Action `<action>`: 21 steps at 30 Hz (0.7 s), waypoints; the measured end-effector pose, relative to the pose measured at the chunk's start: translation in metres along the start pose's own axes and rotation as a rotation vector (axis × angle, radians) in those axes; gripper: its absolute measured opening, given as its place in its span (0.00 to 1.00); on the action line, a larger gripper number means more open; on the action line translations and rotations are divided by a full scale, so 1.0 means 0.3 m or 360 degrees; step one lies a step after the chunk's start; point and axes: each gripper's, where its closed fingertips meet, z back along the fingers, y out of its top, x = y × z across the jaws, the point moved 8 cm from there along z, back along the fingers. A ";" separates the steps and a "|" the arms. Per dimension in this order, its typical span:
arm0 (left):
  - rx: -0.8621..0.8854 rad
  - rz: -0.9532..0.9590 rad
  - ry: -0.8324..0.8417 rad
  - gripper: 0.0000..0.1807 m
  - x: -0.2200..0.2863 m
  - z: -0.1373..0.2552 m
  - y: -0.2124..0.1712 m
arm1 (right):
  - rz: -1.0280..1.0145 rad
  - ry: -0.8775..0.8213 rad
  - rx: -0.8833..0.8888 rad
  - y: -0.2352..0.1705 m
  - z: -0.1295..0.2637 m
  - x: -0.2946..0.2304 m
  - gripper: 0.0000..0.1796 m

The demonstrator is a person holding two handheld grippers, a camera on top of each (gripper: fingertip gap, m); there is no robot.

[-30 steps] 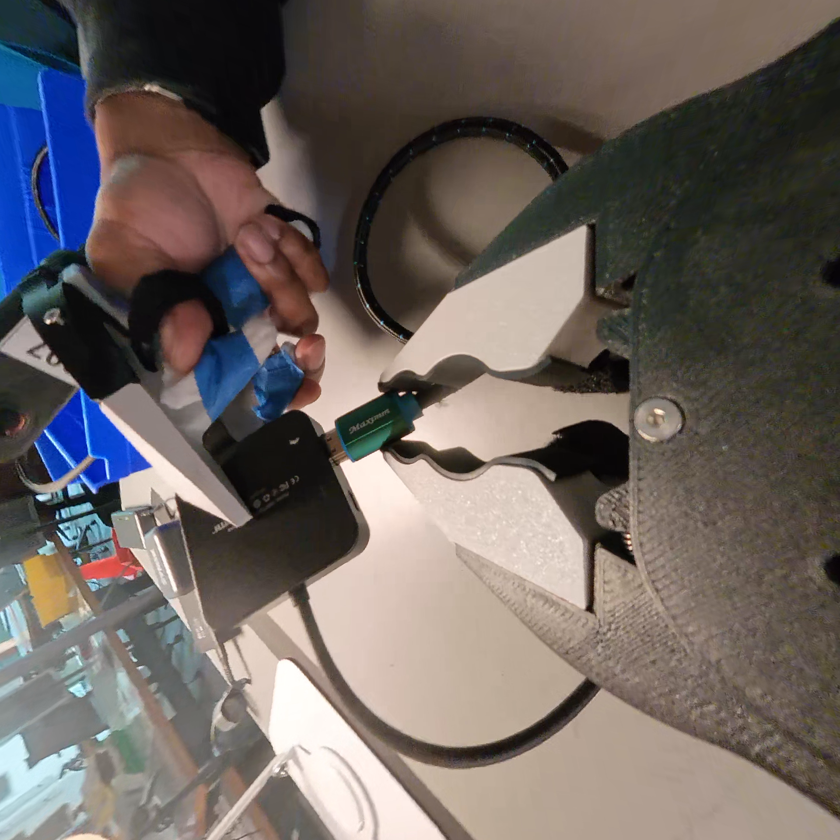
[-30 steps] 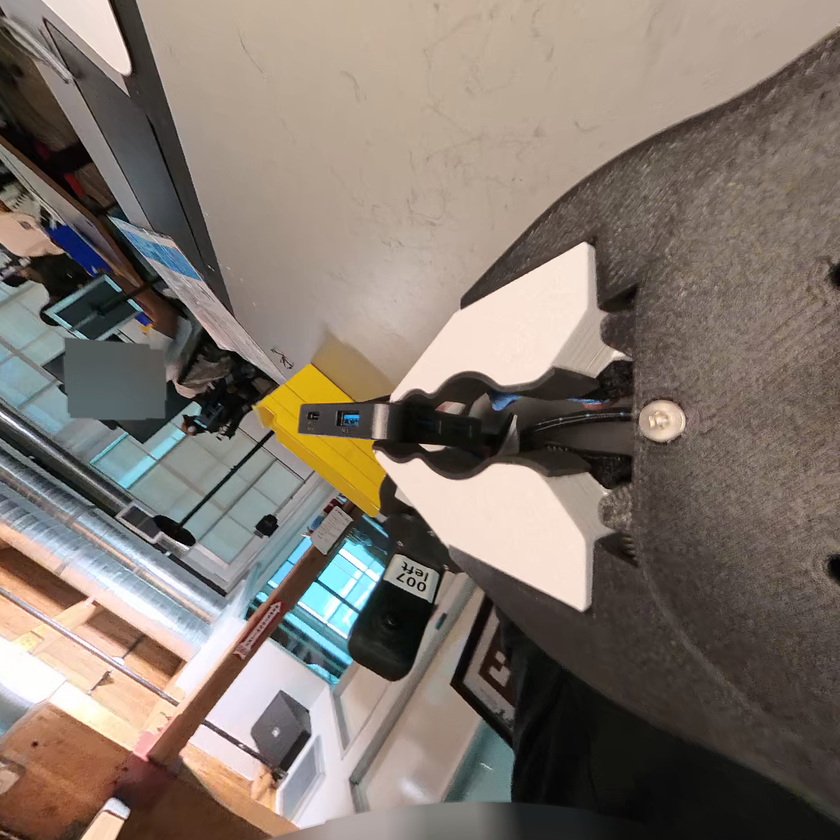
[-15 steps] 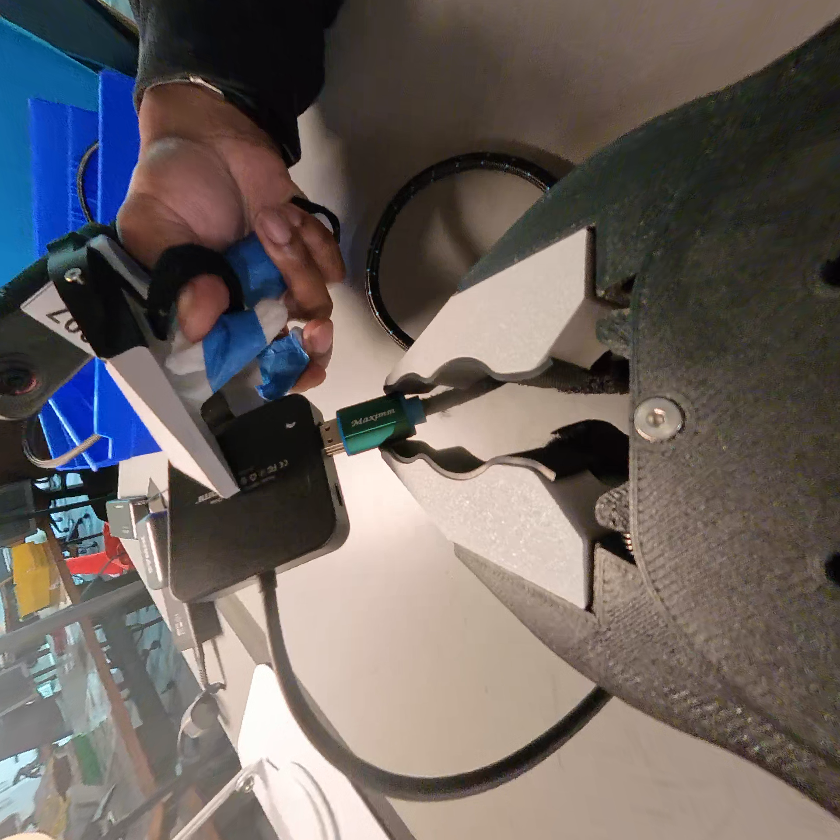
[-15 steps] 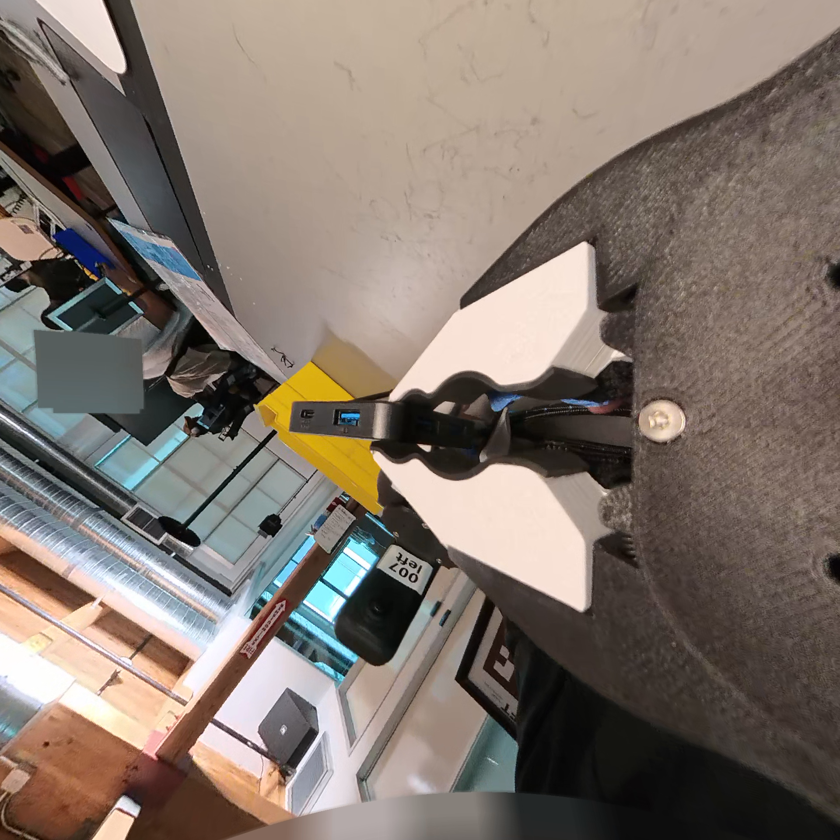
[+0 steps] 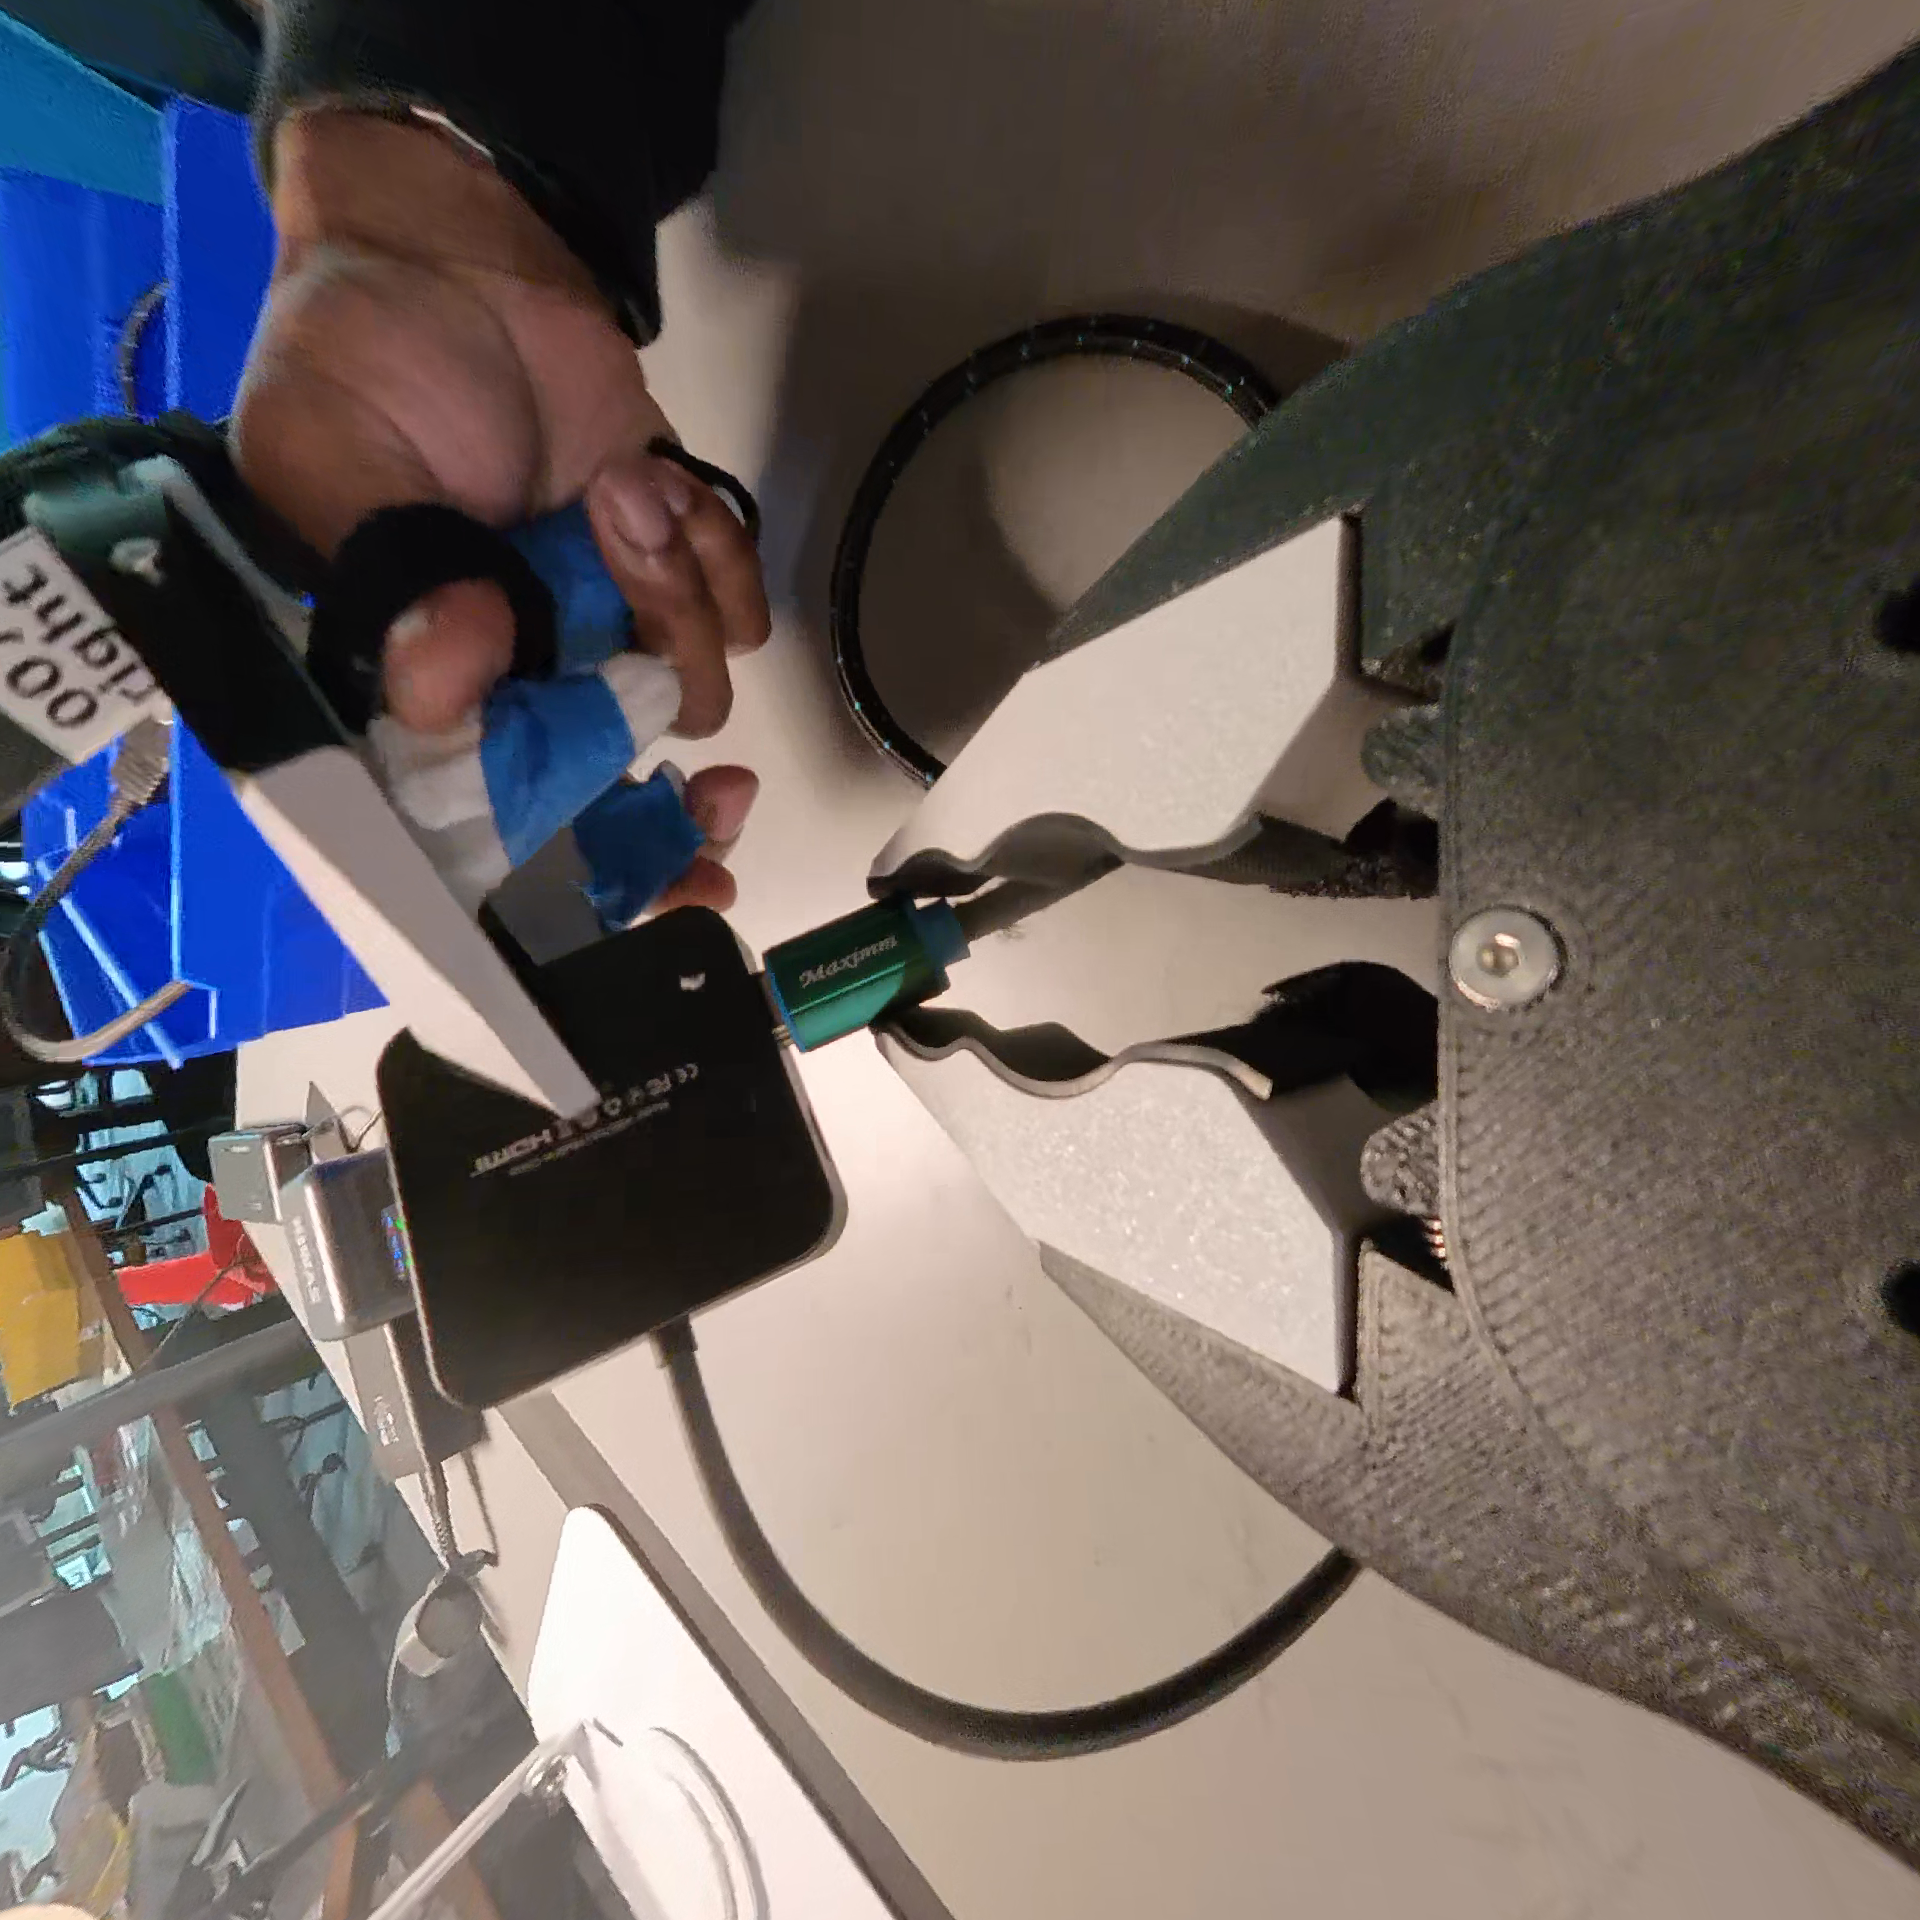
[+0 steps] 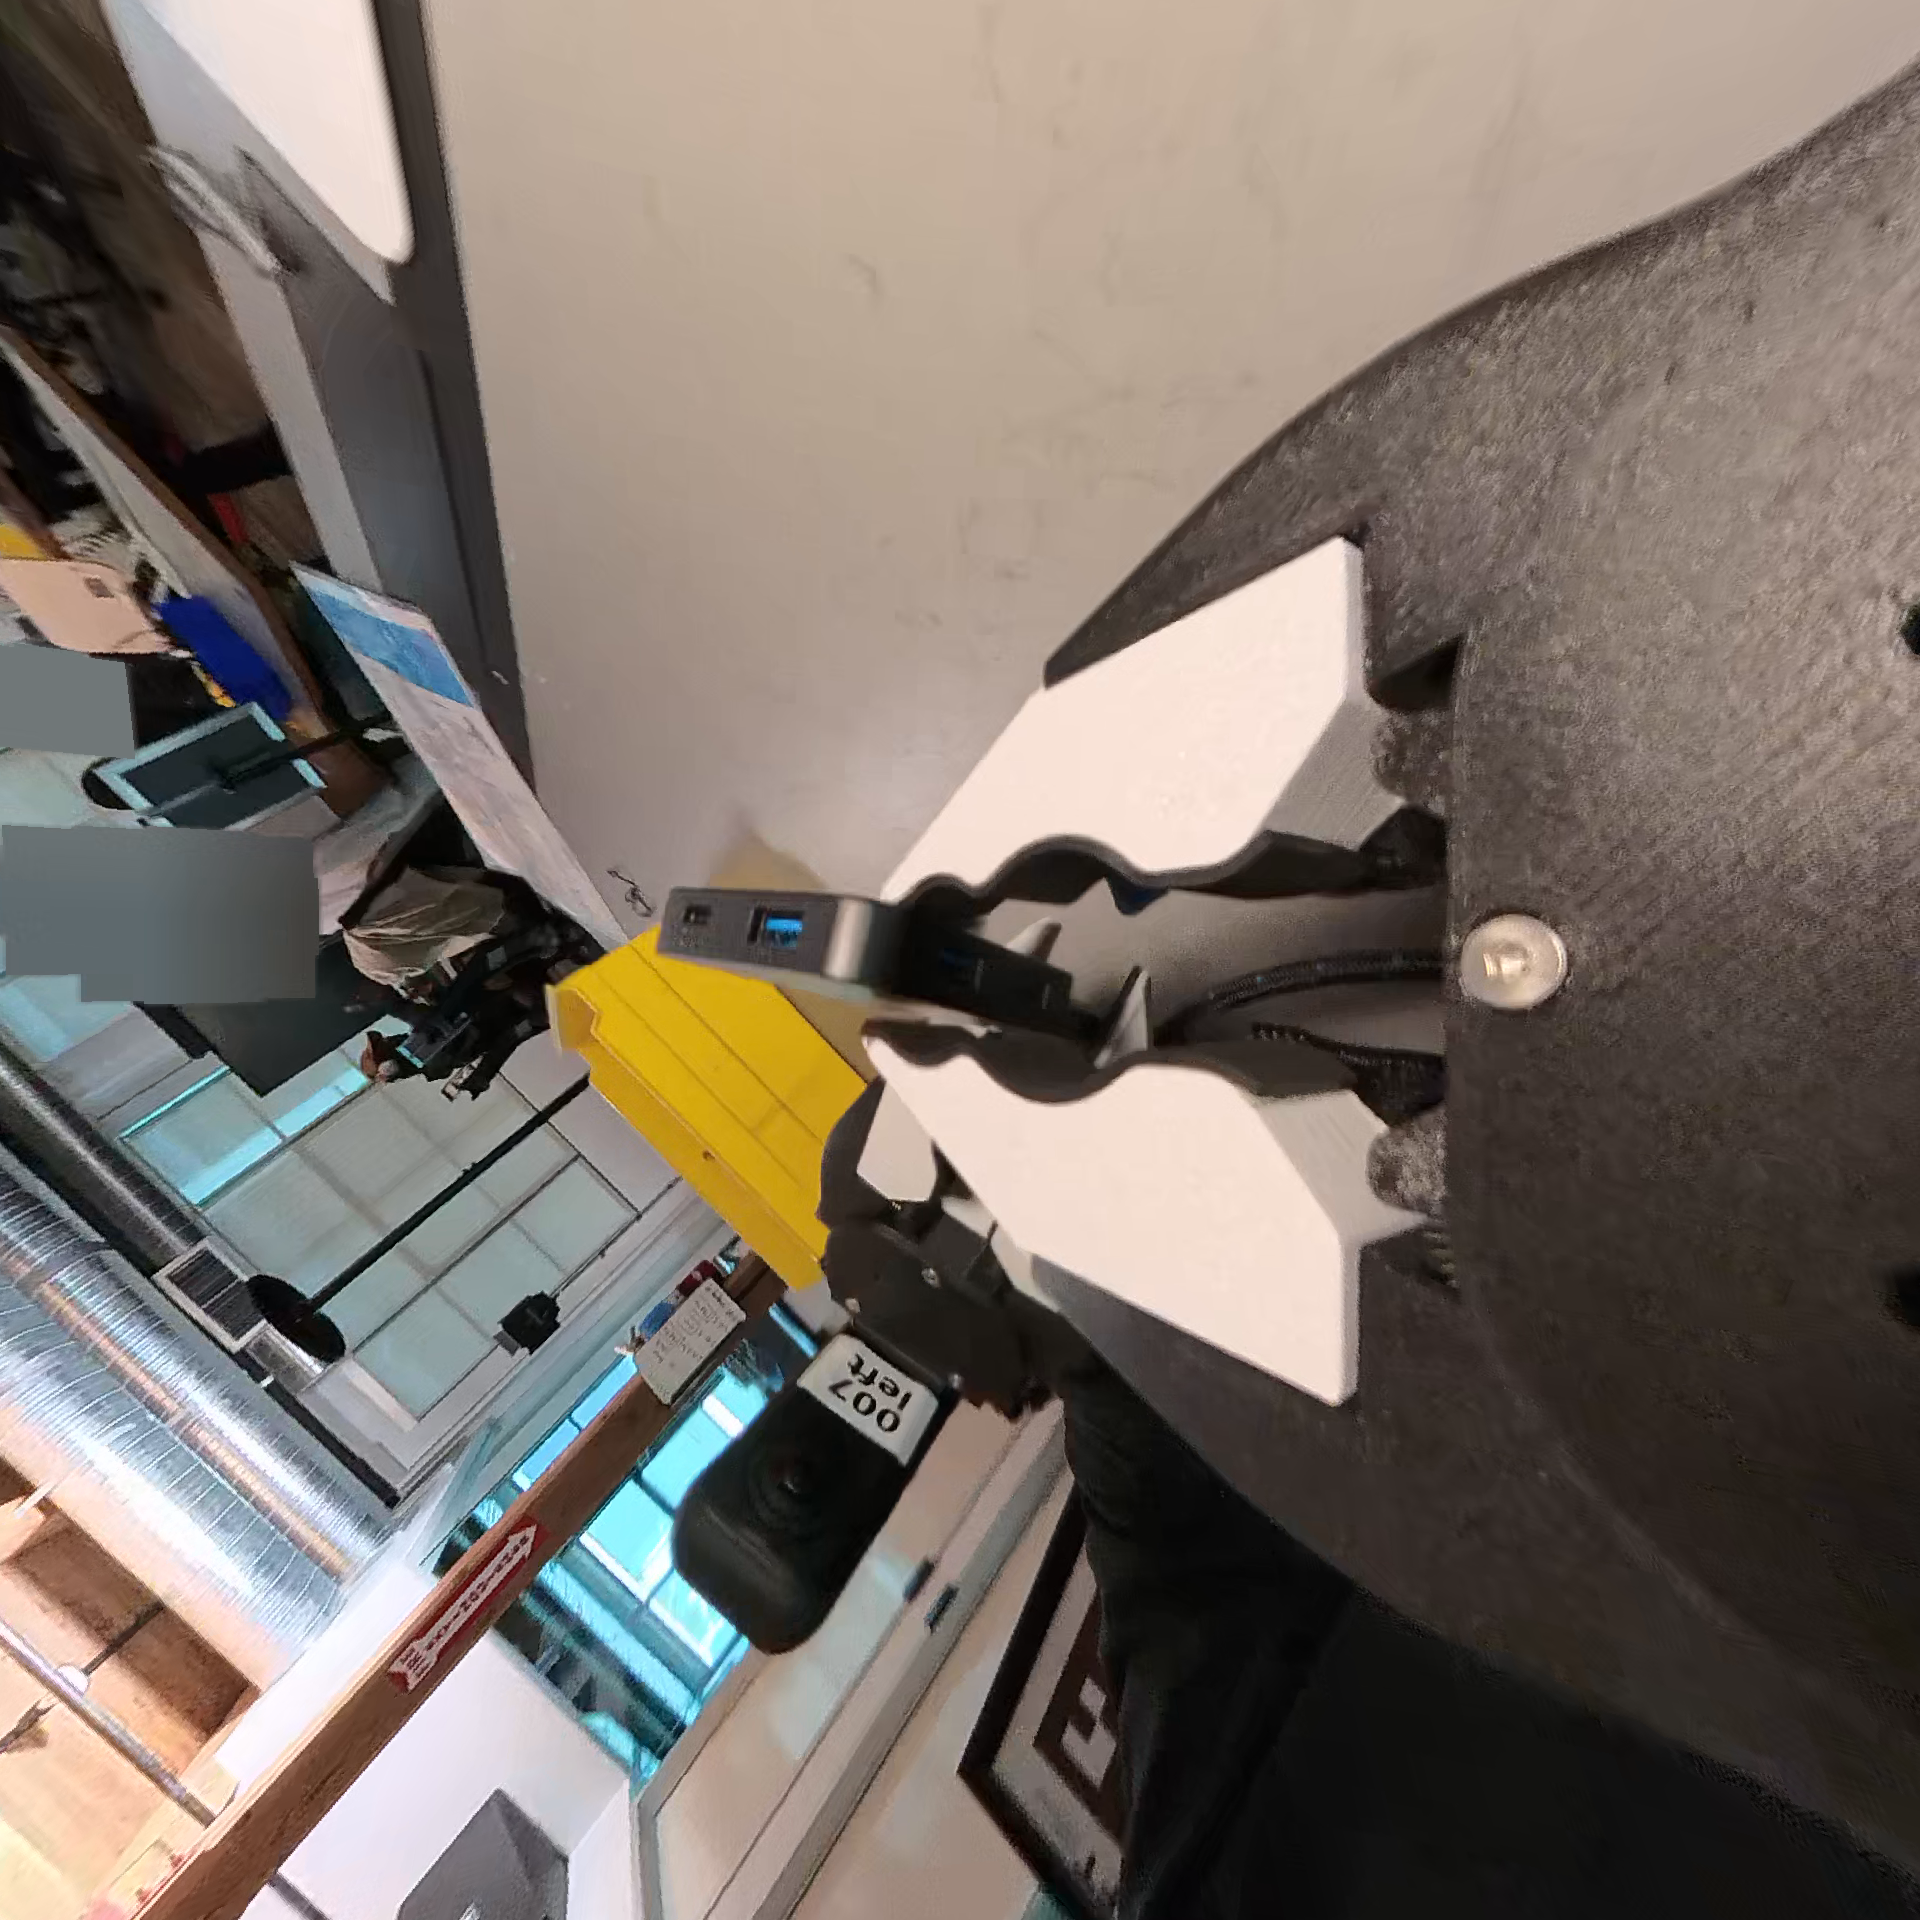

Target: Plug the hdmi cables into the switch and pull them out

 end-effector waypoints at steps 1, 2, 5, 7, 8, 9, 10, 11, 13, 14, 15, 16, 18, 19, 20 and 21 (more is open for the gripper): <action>-0.0002 0.0033 0.0005 0.12 -0.010 0.004 -0.002 | 0.0086 -0.0035 0.0050 0.016 0.010 -0.002 0.17; -0.0006 0.0052 0.0014 0.12 -0.021 0.008 -0.006 | 0.0195 -0.0074 0.0109 0.035 0.024 -0.005 0.21; 0.0004 0.0117 -0.0031 0.12 -0.038 0.017 -0.010 | 0.0696 -0.0179 0.0141 0.060 0.056 -0.028 0.30; 0.0012 0.0123 -0.0082 0.12 -0.036 0.021 -0.008 | 0.1044 -0.0272 -0.0032 0.033 0.047 -0.031 0.41; 0.0006 0.0108 -0.0105 0.12 -0.033 0.022 -0.007 | 0.1196 -0.0311 -0.0115 0.014 0.039 -0.030 0.46; 0.0001 0.0088 -0.0117 0.12 -0.030 0.023 -0.006 | 0.1330 -0.0328 -0.0175 -0.005 0.032 -0.033 0.48; -0.0005 0.0071 -0.0128 0.12 -0.026 0.025 -0.005 | 0.1433 -0.0324 -0.0222 -0.024 0.025 -0.038 0.49; -0.0010 0.0055 -0.0146 0.12 -0.022 0.027 -0.003 | 0.1504 -0.0319 -0.0264 -0.040 0.017 -0.042 0.49; -0.0026 0.0021 -0.0195 0.12 -0.012 0.029 -0.001 | 0.1597 -0.0360 -0.0273 -0.050 0.007 -0.046 0.48; -0.0043 0.0004 -0.0211 0.12 -0.008 0.029 -0.002 | 0.1627 -0.0367 -0.0258 -0.049 0.007 -0.051 0.47; -0.0063 -0.0012 -0.0221 0.12 -0.005 0.029 -0.004 | 0.1645 -0.0351 -0.0247 -0.048 0.011 -0.056 0.46; -0.0079 -0.0027 -0.0228 0.12 -0.003 0.028 -0.006 | 0.1663 -0.0328 -0.0254 -0.050 0.014 -0.059 0.44; -0.0088 -0.0040 -0.0228 0.12 -0.001 0.028 -0.005 | 0.1730 -0.0312 -0.0279 -0.058 0.019 -0.062 0.38; -0.0093 -0.0042 -0.0227 0.12 0.000 0.028 -0.005 | 0.1772 -0.0324 -0.0274 -0.061 0.019 -0.063 0.38; -0.0100 -0.0044 -0.0224 0.12 0.000 0.027 -0.006 | 0.1798 -0.0334 -0.0277 -0.062 0.018 -0.065 0.38; -0.0104 -0.0050 -0.0216 0.12 0.001 0.026 -0.007 | 0.1803 -0.0339 -0.0289 -0.062 0.019 -0.065 0.38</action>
